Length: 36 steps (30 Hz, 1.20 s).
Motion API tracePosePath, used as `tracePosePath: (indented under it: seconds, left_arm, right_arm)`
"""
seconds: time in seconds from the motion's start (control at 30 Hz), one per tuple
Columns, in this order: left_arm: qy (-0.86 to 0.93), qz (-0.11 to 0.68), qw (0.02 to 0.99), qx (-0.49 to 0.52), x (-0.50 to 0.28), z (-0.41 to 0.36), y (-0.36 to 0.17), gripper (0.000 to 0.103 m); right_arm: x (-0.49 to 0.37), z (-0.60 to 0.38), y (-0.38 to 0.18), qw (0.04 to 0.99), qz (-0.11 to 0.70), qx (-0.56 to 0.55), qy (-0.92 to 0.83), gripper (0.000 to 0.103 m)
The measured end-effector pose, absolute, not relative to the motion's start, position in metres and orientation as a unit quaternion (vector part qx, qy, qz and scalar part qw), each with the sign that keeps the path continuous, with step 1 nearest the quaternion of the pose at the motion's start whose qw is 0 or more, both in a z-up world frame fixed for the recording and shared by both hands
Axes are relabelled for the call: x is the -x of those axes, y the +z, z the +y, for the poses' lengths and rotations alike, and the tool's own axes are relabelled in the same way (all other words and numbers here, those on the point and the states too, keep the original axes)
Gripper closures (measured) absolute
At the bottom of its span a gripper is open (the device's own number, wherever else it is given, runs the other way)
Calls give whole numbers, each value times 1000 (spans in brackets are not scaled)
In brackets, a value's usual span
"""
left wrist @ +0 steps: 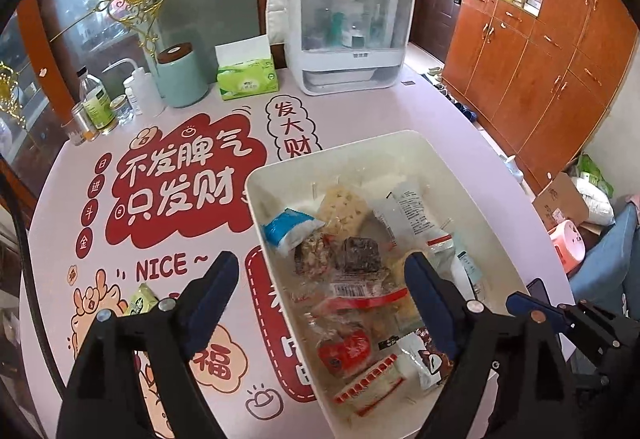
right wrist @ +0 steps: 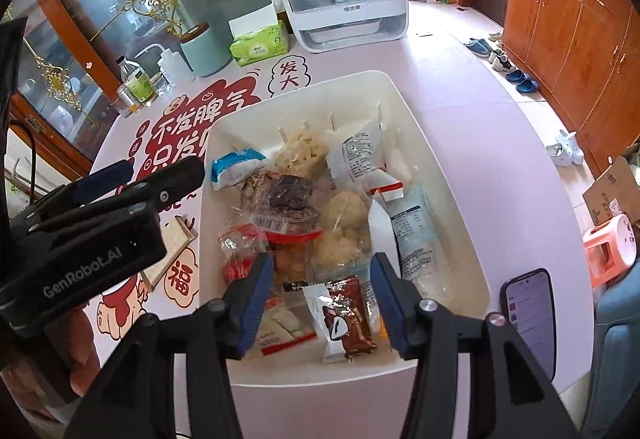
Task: Organize snacks
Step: 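Move both tools back to the last two snacks on the table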
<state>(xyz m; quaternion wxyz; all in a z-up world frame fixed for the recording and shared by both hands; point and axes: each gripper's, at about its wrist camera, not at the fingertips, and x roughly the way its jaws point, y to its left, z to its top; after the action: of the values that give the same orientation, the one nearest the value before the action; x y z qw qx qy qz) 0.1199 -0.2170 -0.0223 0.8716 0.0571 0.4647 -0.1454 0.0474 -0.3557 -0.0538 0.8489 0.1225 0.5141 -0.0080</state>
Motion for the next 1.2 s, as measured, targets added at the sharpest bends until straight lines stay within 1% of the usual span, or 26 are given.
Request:
tracePosePath:
  seconds: [0.13,0.33,0.57,0.77,1.03,1.2]
  left_arm:
    - [-140,464,873,-54,-114,-203,-17,19]
    - [-113,445,887,-53,-104,-163,5,18]
    - [-50,416,907,-44,-98,-79,35,14]
    - [-3,406,913,-31,-98,-7,51,13]
    - [10,424,905,-27,-106,52,37,13]
    - [-8,453,891,-42,-117,70,10,13]
  right_arm:
    - [-47,-350,-51,852,511,-115,-10,50]
    - [-39,-342,-42,860,497,-111,-17,49]
    - [-33,-334,-27,872,475,-119,-27,47]
    - [-40,-301,-15,878,463,-118,-7,47]
    - [-53,-233,-12,875,470,-109,33,46]
    - [-63,-192,-23,865,488,-106,47,46]
